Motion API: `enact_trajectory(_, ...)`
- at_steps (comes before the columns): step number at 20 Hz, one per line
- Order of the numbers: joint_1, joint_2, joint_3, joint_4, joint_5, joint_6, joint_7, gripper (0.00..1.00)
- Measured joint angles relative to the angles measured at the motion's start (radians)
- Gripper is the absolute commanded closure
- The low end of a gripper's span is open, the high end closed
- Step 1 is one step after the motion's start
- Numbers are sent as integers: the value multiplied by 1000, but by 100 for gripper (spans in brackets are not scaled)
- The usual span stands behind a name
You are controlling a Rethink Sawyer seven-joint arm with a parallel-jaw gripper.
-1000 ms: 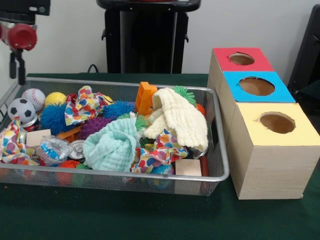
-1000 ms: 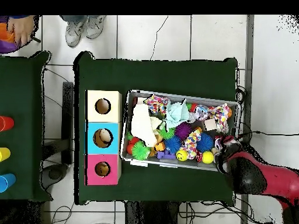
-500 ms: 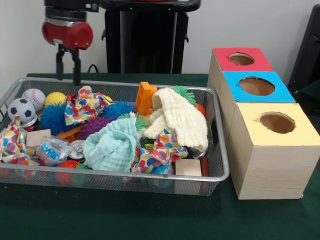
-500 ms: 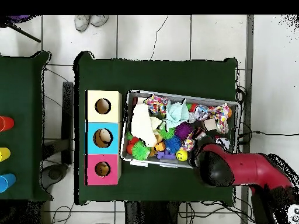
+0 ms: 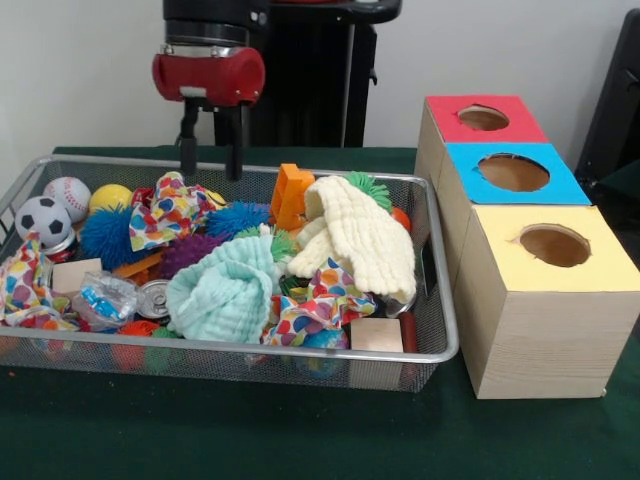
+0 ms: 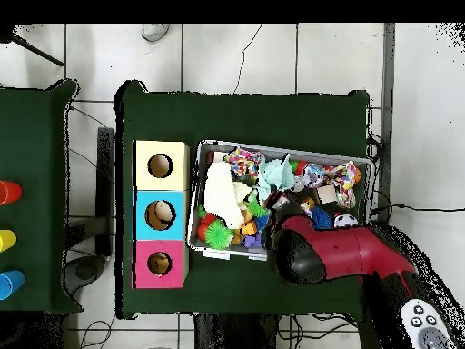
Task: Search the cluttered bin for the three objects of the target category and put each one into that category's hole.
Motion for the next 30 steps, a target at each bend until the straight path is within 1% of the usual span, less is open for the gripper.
enact_trajectory(3,27,4,-2,0,13,-13,0,0)
enact_trajectory(7,40,17,-2,0,36,-13,0,0)
enact_trajectory(10,50,51,-5,-2,62,-14,0,0)
enact_trajectory(14,68,90,-12,-10,78,-23,0,0)
enact_trajectory(19,84,164,-15,-20,103,-58,0,0)
enact_trajectory(23,90,244,-23,-36,103,-119,0,0)
enact_trajectory(24,94,273,-31,-44,103,-143,0,0)
enact_trajectory(25,96,285,-35,-48,103,-152,0,0)
enact_trajectory(26,105,325,-51,-65,103,-178,0,0)
enact_trajectory(29,112,360,-65,-84,104,-204,0,0)
enact_trajectory(30,116,381,-79,-105,104,-246,0,0)
